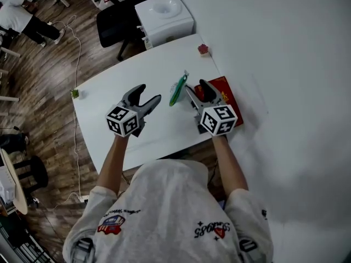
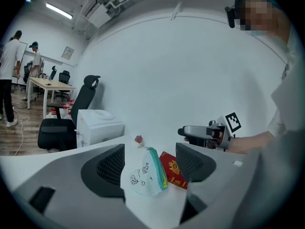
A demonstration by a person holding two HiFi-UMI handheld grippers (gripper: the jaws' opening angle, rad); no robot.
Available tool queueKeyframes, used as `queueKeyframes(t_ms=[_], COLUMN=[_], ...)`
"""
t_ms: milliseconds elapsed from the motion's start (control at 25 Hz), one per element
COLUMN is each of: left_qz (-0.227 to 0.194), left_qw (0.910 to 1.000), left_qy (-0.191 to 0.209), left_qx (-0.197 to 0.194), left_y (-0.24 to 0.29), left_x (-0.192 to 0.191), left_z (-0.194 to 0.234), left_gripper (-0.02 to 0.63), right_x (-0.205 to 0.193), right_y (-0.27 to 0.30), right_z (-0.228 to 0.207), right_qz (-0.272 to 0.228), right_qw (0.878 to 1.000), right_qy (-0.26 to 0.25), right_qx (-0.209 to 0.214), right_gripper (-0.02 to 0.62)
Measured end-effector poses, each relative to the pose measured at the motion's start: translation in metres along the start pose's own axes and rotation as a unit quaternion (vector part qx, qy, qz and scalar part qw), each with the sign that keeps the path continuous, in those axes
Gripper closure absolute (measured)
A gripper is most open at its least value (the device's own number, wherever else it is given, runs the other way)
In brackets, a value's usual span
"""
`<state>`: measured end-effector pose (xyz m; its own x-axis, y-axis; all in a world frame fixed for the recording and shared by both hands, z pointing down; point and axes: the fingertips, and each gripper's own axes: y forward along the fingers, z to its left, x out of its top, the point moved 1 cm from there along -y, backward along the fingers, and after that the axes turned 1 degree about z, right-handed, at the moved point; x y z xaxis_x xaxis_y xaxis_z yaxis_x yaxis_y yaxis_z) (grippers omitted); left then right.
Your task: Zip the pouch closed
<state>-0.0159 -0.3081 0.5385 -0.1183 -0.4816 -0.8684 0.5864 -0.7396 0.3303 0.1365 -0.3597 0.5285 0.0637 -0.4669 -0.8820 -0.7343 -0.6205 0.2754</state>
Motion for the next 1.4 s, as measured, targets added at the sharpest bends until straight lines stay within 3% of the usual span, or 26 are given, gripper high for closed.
queueKeyframes(t_ms=[120,320,560,760,1000,1280,1320,1400], left_qz=[0.006,0.021,0.051,0.073,0.090,0.116,0.124,0.148], left_qw=[0.9998,0.9972,0.9934,0.9830,0.9718,0.9456,0.9365,0.9064], left_qy=[-0.002,-0.043,-0.046,-0.096,-0.149,-0.228,-0.253,-0.339], left_qx=[-0.017,-0.057,-0.092,-0.139,-0.159,-0.202,-0.209,-0.204], left_y=[0.000,0.012,0.039,0.067,0.094,0.128,0.133,0.141], left_x=[0.003,0.004,0.002,-0.002,-0.008,-0.015,-0.017,-0.023], left_z=[0.001,0.014,0.015,0.015,0.028,0.031,0.029,0.032], left_gripper=[0.282,0.284,0.284,0.290,0.293,0.311,0.311,0.311], right_x=[0.000,-0.003,-0.013,-0.021,-0.033,-0.045,-0.047,-0.050], right_y=[0.001,-0.008,-0.024,-0.033,-0.041,-0.051,-0.052,-0.054], right_z=[0.003,0.003,-0.007,-0.016,-0.020,-0.027,-0.029,-0.034], right_qz=[0.002,0.000,0.005,0.008,0.014,0.032,0.034,0.036], right_qw=[1.000,0.999,0.998,0.997,0.995,0.993,0.992,0.992], right_qy=[-0.006,-0.032,-0.041,-0.039,-0.037,-0.046,-0.046,-0.039], right_qx=[-0.001,-0.023,-0.051,-0.072,-0.089,-0.106,-0.109,-0.114], right_gripper=[0.330,0.330,0.330,0.330,0.330,0.330,0.330,0.330])
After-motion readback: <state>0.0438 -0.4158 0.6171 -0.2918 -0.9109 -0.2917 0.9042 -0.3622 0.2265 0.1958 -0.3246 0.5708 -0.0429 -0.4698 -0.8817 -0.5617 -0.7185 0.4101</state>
